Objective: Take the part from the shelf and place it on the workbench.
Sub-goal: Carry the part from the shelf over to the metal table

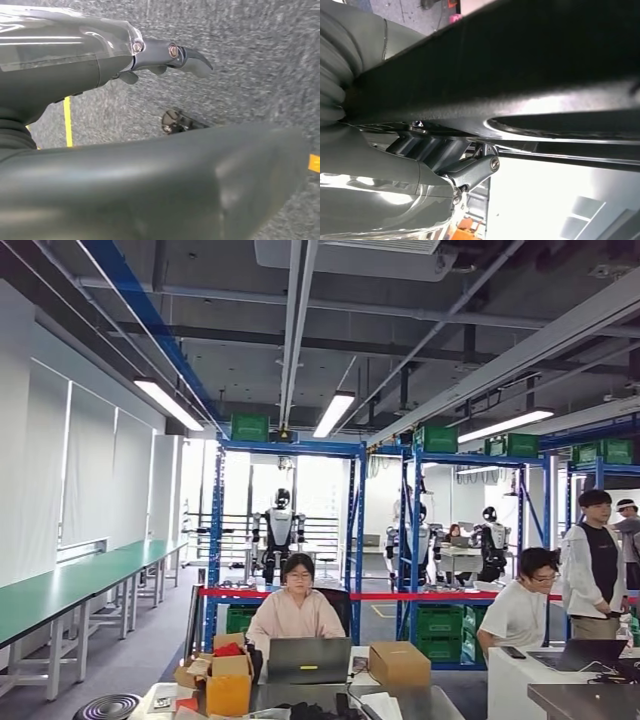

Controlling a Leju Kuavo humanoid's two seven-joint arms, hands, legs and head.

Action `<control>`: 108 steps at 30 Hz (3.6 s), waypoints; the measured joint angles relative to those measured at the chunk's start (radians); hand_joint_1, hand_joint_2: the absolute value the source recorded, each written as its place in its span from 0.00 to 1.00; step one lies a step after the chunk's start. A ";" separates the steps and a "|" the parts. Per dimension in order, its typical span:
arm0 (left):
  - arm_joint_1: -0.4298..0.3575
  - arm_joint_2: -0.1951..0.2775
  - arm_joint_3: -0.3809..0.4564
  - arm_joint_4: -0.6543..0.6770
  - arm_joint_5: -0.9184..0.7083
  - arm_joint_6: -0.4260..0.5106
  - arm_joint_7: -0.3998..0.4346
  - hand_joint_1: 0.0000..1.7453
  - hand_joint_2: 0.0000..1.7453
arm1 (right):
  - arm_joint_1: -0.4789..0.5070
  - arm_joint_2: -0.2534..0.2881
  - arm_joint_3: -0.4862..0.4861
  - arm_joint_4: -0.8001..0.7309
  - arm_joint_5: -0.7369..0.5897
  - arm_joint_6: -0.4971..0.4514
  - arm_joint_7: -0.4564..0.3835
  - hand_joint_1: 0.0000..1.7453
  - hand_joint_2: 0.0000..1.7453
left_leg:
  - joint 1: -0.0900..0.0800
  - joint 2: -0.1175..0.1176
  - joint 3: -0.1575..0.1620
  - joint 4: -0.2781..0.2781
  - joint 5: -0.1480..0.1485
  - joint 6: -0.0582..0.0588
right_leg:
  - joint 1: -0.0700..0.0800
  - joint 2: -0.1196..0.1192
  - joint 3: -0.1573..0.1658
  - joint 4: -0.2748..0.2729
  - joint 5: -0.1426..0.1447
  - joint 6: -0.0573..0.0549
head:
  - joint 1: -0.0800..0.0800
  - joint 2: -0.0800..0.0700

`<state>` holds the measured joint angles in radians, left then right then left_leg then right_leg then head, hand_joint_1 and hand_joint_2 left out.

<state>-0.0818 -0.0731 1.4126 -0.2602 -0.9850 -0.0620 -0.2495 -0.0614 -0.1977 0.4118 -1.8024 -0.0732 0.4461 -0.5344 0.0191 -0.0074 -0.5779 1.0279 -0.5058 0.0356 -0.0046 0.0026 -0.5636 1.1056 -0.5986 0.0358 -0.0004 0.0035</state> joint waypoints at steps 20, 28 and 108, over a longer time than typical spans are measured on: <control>0.003 -0.001 -0.002 0.000 0.000 -0.002 0.000 0.00 1.00 | 0.004 -0.002 -0.004 0.000 -0.002 0.000 0.000 1.00 1.00 | -0.001 0.000 -0.111 0.256 -0.107 -0.041 | 0.000 0.001 0.025 -0.095 0.068 -0.053 | 0.000 0.000; 0.001 -0.001 -0.003 0.000 -0.001 0.000 -0.002 0.00 1.00 | 0.003 -0.002 -0.005 0.000 -0.005 0.002 0.000 1.00 1.00 | -0.008 -0.002 -0.026 0.017 0.007 -0.012 | 0.002 0.002 0.065 -0.095 0.023 -0.015 | 0.000 0.000; 0.007 0.011 -0.004 0.000 0.011 0.006 -0.006 0.00 1.00 | 0.015 0.004 -0.004 -0.032 0.003 -0.004 -0.010 1.00 1.00 | -0.002 -0.001 -0.049 0.159 -0.118 -0.043 | 0.001 -0.003 0.000 -0.110 0.096 -0.048 | 0.000 0.000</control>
<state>-0.0747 -0.0621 1.4081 -0.2605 -0.9744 -0.0558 -0.2557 -0.0466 -0.1937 0.4079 -1.8343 -0.0702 0.4417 -0.5440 0.0167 -0.0080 -0.6267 1.1865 -0.6234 -0.0071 -0.0039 -0.0003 -0.5635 0.9952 -0.5023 -0.0124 -0.0005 0.0037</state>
